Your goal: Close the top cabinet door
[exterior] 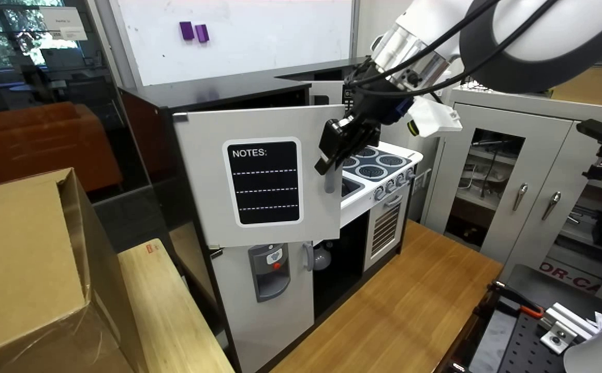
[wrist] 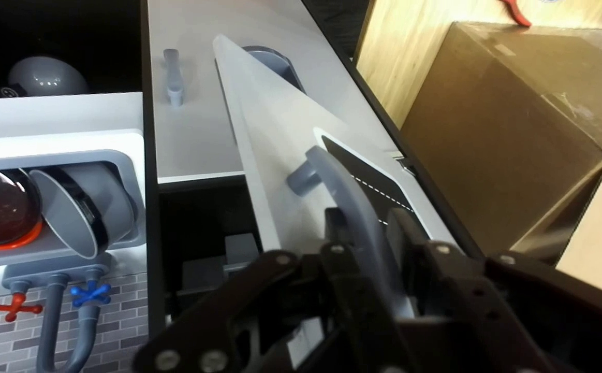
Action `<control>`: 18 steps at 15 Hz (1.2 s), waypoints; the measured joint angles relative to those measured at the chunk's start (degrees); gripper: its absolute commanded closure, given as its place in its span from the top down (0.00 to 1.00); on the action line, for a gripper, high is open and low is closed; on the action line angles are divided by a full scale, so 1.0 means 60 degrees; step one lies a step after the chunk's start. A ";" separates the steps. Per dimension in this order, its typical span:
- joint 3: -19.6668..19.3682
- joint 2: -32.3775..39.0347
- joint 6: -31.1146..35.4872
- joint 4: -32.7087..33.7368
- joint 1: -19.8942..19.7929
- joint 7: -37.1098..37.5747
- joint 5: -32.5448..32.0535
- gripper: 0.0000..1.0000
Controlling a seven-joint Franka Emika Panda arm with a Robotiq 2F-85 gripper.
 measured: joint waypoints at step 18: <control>0.0198 0.1020 0.0210 0.0865 -0.1221 0.0256 -0.1441 0.06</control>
